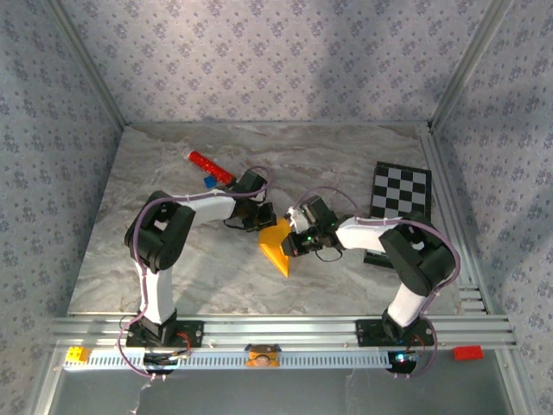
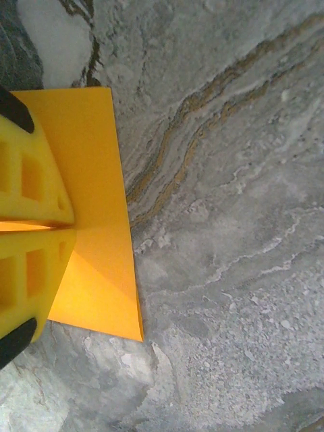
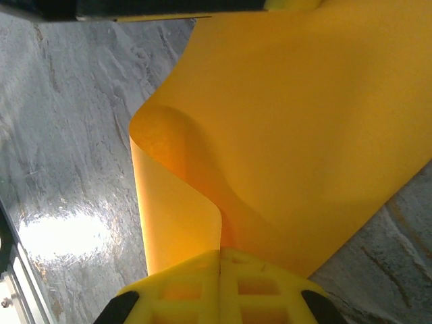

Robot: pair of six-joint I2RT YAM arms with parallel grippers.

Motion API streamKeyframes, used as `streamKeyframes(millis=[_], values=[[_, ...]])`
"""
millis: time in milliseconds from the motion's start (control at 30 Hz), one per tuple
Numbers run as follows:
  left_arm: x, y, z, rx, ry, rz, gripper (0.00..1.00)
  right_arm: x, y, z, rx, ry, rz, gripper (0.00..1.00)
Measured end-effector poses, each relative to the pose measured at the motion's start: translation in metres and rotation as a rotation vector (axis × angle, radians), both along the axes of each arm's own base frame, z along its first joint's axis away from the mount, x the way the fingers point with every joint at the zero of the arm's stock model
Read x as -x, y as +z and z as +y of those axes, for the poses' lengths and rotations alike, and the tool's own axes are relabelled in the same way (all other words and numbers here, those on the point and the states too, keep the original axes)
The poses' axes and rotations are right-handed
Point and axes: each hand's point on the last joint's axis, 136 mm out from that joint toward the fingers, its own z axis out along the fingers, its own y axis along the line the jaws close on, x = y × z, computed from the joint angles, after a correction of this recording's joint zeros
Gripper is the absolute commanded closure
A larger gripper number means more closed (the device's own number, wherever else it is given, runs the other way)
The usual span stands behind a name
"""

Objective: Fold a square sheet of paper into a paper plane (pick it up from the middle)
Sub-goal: Third fold the triangle at the center of the table.

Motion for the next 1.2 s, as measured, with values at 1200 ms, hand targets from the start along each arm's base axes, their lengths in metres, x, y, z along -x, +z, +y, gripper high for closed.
streamKeyframes(millis=[1200], values=[[-0.0020, 0.0040, 0.0003, -0.014, -0.006, -0.003, 0.84, -0.0023, -0.0100, -0.0027, 0.048, -0.003, -0.008, 1.00]])
